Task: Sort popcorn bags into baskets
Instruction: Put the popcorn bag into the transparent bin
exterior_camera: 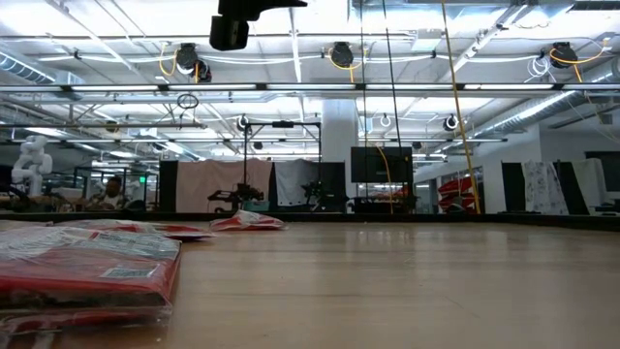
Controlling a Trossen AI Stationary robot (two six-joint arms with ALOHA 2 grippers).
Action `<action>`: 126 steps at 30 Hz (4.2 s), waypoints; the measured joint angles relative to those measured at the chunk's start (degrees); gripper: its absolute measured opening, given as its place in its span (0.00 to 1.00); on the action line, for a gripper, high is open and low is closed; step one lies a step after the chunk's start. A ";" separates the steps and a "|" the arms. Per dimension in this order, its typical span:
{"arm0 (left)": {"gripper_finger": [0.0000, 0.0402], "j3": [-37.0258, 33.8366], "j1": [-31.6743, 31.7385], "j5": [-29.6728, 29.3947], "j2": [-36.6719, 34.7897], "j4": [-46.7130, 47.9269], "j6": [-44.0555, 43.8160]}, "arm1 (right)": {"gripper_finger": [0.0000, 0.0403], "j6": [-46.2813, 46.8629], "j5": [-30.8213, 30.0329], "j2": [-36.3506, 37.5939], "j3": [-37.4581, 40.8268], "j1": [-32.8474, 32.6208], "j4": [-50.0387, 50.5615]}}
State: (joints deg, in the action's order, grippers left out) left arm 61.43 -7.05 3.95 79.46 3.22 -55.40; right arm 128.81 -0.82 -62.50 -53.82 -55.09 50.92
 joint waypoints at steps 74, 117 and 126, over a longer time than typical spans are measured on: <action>0.42 -8.35 16.53 -11.43 20.89 11.71 -1.18 | 0.40 -37.18 -31.96 20.35 -5.46 26.36 -2.72; 0.24 -8.21 11.36 -6.92 9.36 2.71 -11.71 | 0.40 -47.22 -31.12 20.06 -5.44 31.15 -4.44; 0.70 -8.36 12.32 -10.00 16.87 1.91 -11.88 | 0.40 -47.22 -26.05 20.04 -5.44 31.12 -4.40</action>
State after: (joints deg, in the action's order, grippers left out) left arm 53.07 5.27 -6.05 96.33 5.14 -67.28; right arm 81.59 -26.87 -42.46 -59.27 -23.97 46.52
